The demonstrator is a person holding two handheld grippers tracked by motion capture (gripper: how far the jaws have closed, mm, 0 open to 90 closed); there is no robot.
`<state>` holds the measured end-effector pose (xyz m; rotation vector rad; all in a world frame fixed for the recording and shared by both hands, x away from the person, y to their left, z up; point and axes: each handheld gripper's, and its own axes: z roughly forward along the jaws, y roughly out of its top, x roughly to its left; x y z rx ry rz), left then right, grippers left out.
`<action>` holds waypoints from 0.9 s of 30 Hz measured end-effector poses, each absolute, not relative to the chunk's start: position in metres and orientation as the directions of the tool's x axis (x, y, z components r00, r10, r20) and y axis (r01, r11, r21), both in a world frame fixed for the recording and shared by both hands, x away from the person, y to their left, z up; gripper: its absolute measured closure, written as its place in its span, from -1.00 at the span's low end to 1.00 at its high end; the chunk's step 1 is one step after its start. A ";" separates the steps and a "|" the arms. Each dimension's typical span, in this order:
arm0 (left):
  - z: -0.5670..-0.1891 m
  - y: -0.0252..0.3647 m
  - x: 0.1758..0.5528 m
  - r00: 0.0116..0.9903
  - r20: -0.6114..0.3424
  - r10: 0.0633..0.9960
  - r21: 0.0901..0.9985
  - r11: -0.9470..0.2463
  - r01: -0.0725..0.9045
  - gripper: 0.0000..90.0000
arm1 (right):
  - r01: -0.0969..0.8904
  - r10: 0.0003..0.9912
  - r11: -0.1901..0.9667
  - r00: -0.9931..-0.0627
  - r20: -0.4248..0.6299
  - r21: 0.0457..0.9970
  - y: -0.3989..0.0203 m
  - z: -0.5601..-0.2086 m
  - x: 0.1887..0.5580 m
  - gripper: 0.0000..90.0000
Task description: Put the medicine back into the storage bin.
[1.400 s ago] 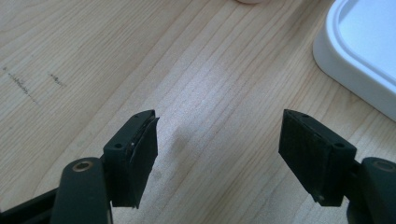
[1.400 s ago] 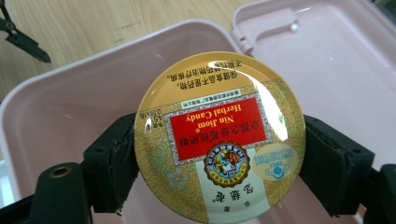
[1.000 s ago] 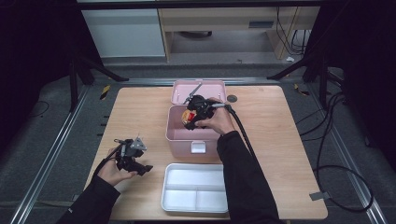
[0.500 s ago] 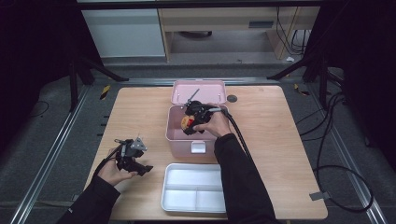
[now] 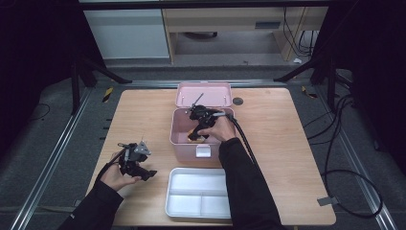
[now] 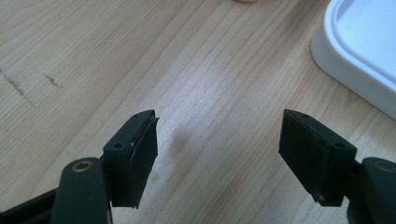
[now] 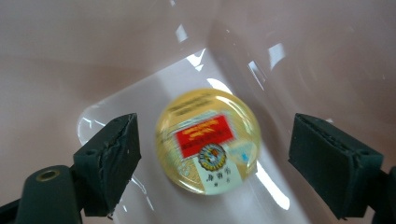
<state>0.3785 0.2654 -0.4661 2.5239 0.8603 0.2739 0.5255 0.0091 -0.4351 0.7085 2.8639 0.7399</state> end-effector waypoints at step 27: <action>-0.446 0.254 0.369 0.822 0.069 0.565 0.524 -0.722 0.452 -0.38 | 0.295 0.526 0.643 -0.841 -0.128 0.707 -0.088 -0.326 0.454 -0.48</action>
